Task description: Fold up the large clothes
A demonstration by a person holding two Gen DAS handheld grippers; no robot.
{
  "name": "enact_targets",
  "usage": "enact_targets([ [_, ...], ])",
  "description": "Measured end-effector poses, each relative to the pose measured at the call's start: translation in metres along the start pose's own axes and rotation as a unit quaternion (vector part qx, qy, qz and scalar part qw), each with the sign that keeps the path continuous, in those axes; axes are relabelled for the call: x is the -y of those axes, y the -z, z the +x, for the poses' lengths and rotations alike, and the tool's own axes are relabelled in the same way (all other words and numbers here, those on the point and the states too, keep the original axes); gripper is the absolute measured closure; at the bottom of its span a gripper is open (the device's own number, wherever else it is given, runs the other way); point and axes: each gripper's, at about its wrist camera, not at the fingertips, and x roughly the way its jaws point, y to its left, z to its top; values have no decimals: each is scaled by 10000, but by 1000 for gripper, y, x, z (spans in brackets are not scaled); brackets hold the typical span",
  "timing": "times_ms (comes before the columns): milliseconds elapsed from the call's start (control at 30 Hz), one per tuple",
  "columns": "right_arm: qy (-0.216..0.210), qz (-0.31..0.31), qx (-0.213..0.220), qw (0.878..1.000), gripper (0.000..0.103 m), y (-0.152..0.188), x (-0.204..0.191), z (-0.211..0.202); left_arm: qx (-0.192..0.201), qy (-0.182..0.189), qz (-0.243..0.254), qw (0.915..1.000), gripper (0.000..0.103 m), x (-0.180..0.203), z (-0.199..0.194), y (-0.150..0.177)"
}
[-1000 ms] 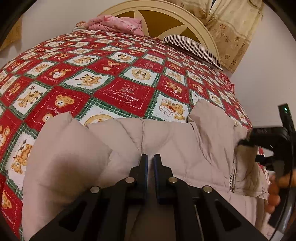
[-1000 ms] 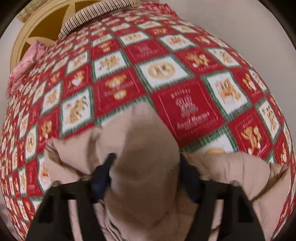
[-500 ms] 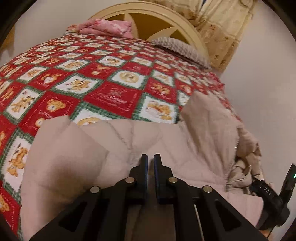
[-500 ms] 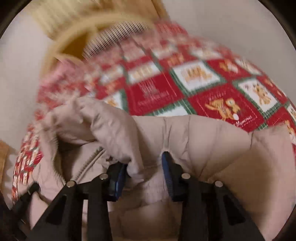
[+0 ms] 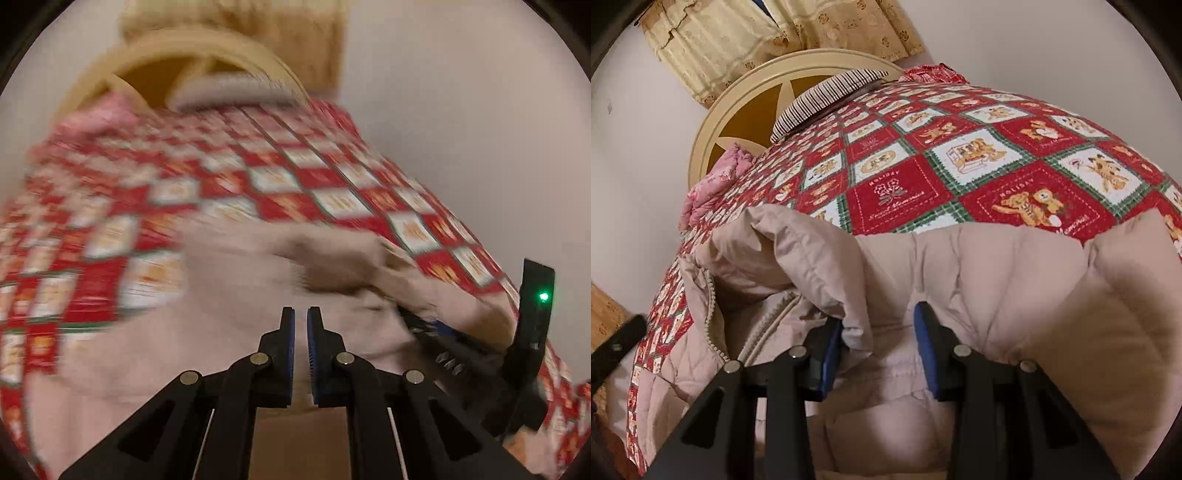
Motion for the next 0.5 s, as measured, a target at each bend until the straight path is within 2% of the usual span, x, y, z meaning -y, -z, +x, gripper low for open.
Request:
enact_targets([
  [33, -27, 17, 4, 10000, 64, 1, 2, -1, -147, -106, 101, 9998, 96, 9, 13, -1],
  [100, -96, 62, 13, 9999, 64, 0, 3, -1, -372, -709, 321, 9963, 96, 23, 43, -9],
  [167, -175, 118, 23, 9998, 64, 0, 6, -1, -537, -1048, 350, 9924, 96, 26, 63, -15],
  [233, -205, 133, 22, 9997, 64, 1, 5, -1, -750, -1550, 460, 9840, 96, 27, 80, -18],
  [267, -217, 136, 20, 9997, 63, 0, 5, -1, -778, -1748, 451, 9805, 96, 23, 82, -19],
  [333, -261, 159, 18, 9995, 63, 0, 6, -1, -651, -2037, 13, 9769, 96, 1, 70, -16],
  [400, -296, 189, 14, 9994, 63, 0, 7, -1, -641, -1931, -670, 9768, 96, -28, 52, -7],
  [500, -328, 208, 11, 9992, 63, -1, 8, -1, -616, -1472, -1388, 9774, 97, -61, 24, 22],
])
